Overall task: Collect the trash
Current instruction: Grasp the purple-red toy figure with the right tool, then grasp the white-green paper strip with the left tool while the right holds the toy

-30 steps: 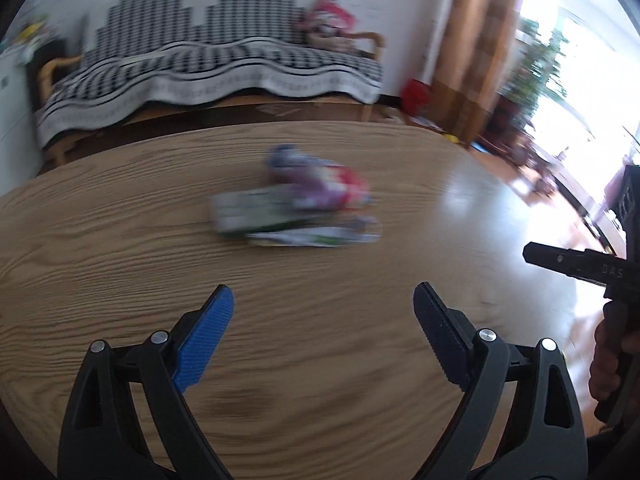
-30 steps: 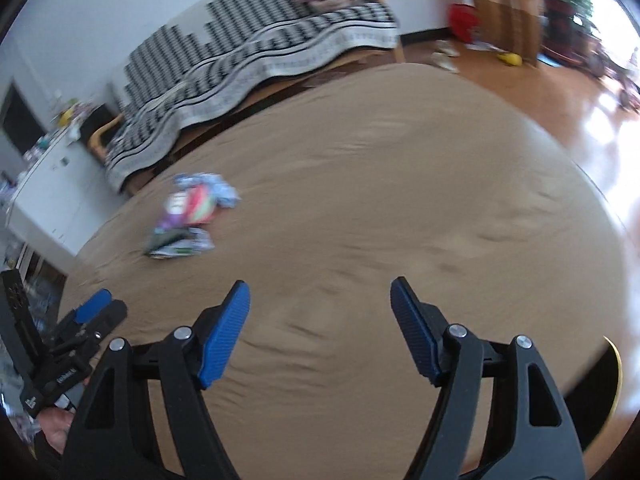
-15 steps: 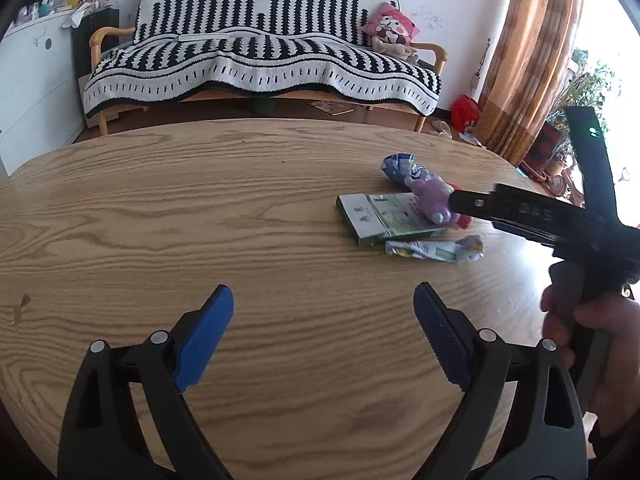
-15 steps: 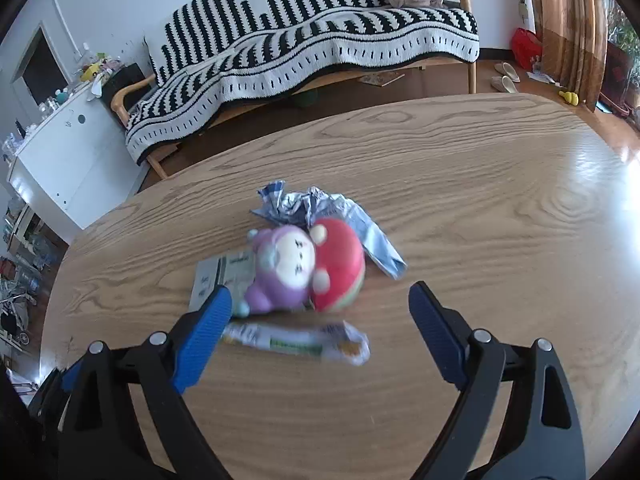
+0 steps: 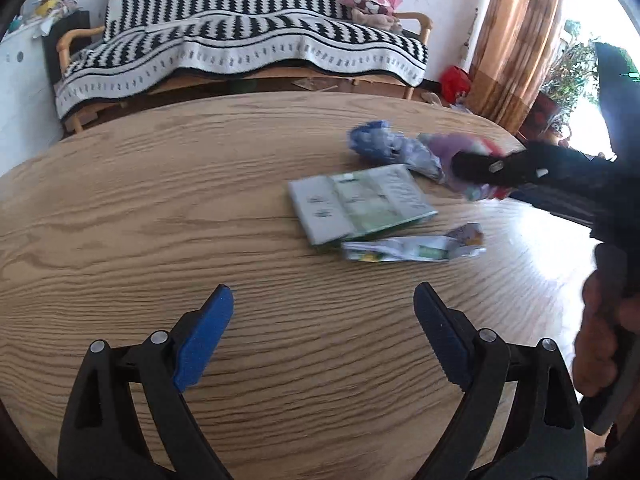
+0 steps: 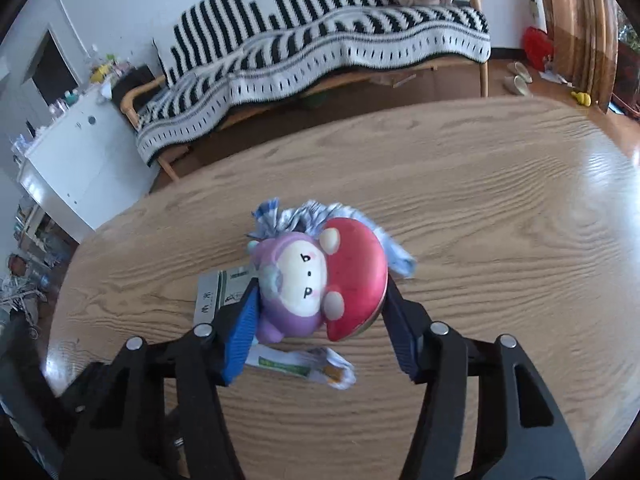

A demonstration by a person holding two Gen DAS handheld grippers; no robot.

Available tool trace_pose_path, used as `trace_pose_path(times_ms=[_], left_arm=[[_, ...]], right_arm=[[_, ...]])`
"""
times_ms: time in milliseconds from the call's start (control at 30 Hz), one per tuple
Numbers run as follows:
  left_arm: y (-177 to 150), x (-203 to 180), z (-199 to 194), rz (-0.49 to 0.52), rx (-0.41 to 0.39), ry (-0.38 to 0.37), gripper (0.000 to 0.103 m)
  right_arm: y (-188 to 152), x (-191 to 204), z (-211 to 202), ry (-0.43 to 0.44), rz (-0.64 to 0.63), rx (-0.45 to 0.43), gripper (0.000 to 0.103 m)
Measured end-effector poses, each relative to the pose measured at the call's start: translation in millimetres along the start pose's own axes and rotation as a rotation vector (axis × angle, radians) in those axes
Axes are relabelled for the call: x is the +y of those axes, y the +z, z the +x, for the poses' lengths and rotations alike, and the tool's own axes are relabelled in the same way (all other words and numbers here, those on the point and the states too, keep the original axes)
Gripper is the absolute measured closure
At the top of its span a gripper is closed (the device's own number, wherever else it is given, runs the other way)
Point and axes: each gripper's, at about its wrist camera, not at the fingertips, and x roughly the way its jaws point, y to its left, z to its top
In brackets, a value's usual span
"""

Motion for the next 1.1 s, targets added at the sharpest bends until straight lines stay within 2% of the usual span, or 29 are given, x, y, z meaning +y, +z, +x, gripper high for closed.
trace_pose_path(times_ms=[133,233,400,600,700,867,933,1000,1033,1067,1100], left_arm=[[4,-31,9,-0.02,0.013,-0.007,0.014],[8,-56,18,-0.071,0.038,0.027,0.014],[25,-84,34,-0.208,0.057,0.129,0.012],[38,-88,54,-0.361,0.084,0.258,0.009],[39,-89,57,-0.378,0.083,0.308,0.009],[41,-92,61,-0.348,0.075,0.343,0.008],[41,-90,58,-0.339,0.069,0.348,0.014],[40,-90,55,-0.317,0.054,0.364,0.038],[40,-88,53,-0.305,0.047,0.357,0.045],[39,-85,51,-0.295,0.042,0.351,0.06],[37,-80,47,-0.291,0.04,0.34,0.07]], right_arm=[[-10,-27,-32,0.003,0.027,-0.018,0.045],[-19,-45,-51,-0.009,0.037,-0.027,0.045],[-35,-72,-76,-0.033,0.045,-0.039,0.045],[-51,-109,-100,-0.041,0.072,-0.045,0.045],[-54,-120,-107,-0.042,0.081,-0.049,0.045],[-57,-127,-112,-0.038,0.091,-0.051,0.045],[-57,-126,-114,-0.039,0.088,-0.053,0.045],[-57,-124,-113,-0.039,0.087,-0.055,0.045],[-56,-123,-113,-0.036,0.087,-0.055,0.045],[-56,-123,-115,-0.034,0.088,-0.056,0.045],[-55,-121,-114,-0.032,0.087,-0.056,0.045]])
